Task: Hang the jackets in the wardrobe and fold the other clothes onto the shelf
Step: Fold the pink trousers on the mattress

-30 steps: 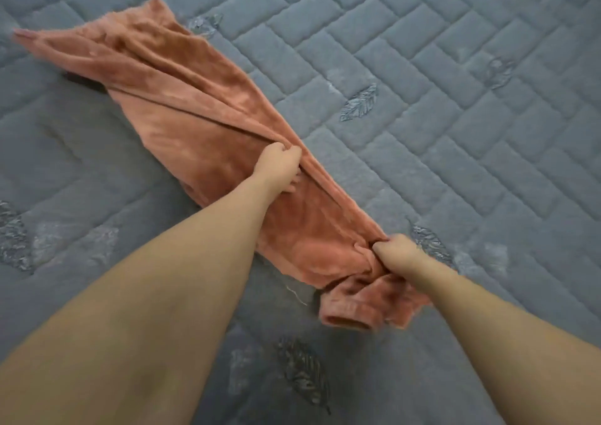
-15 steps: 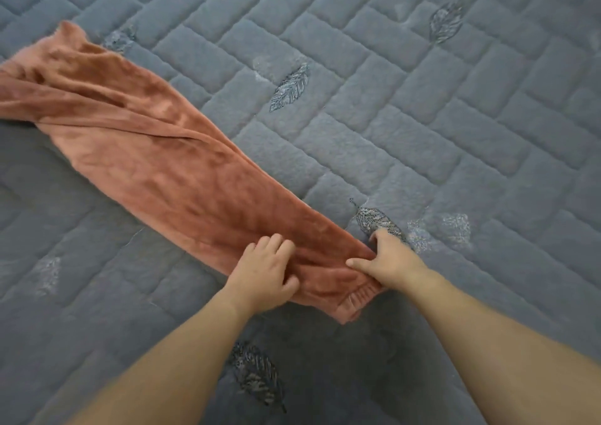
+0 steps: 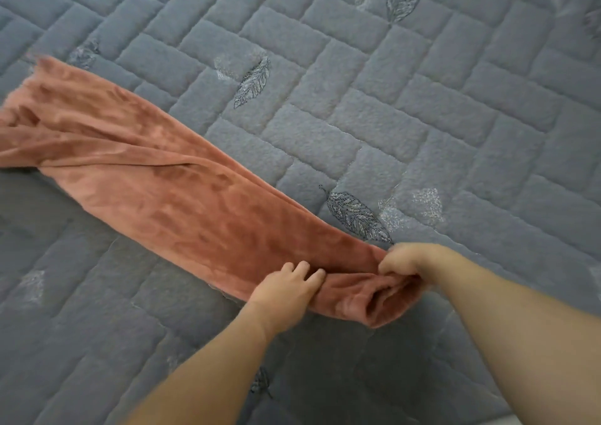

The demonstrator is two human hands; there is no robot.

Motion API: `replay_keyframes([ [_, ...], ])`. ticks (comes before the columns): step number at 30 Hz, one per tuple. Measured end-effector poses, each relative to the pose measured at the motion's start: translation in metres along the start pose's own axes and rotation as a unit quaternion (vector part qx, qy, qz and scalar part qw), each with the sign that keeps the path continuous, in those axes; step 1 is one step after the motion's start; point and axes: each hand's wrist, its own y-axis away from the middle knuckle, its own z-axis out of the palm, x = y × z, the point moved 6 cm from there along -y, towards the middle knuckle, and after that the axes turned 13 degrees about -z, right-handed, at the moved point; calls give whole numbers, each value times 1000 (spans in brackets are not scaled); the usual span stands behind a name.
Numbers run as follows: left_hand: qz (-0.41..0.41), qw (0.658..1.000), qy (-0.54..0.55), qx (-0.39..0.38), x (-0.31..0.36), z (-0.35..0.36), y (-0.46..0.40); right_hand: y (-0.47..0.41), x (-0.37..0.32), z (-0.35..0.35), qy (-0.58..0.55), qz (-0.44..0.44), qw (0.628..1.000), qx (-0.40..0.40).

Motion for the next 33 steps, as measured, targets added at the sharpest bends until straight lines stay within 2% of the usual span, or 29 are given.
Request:
replay_keyframes([
  [3, 33, 995, 72, -52, 56, 6, 0, 8, 13, -36, 222, 59, 967, 112],
  [5, 36, 989, 123, -77, 61, 4, -3, 13, 10, -42, 278, 93, 939, 183],
  [6, 38, 987, 140, -64, 51, 0, -4, 14, 0, -38, 292, 88, 930, 204],
  [9, 16, 992, 110, 54, -14, -15, 2, 4, -56, -9, 319, -13, 918, 234],
  [11, -47, 986, 117, 106, -78, -19, 11, -6, -107, 21, 300, -80, 923, 227],
  [14, -175, 957, 168, 159, -185, -22, 32, -24, -181, 67, 266, -126, 930, 218],
  [16, -272, 922, 208, 181, -254, -19, 51, -37, -230, 91, 263, -147, 926, 228],
  [17, -317, 895, 251, 187, -286, -15, 60, -45, -255, 102, 270, -164, 921, 229],
  [19, -393, 818, 371, 197, -345, -6, 74, -64, -304, 119, 281, -196, 911, 231],
  [21, -451, 710, 497, 215, -402, 3, 80, -84, -352, 127, 278, -215, 906, 236],
  [23, -466, 553, 653, 225, -452, 9, 81, -100, -400, 128, 276, -260, 887, 262],
  [25, -422, 371, 798, 217, -487, 12, 76, -106, -444, 134, 266, -344, 854, 286],
  [26, -398, 300, 843, 201, -499, 13, 71, -109, -462, 140, 271, -374, 842, 279],
  [27, -379, 250, 872, 185, -509, 12, 68, -111, -476, 148, 292, -390, 833, 262],
  [28, -371, 222, 884, 178, -516, 10, 64, -114, -486, 157, 321, -388, 830, 240],
  [30, -393, 211, 871, 207, -531, 2, 59, -121, -491, 163, 339, -373, 833, 227],
  [31, -410, 226, 846, 255, -541, -8, 57, -122, -491, 158, 320, -373, 837, 242],
  [33, -430, 298, 773, 359, -559, -45, 53, -116, -495, 137, 288, -374, 830, 298],
])
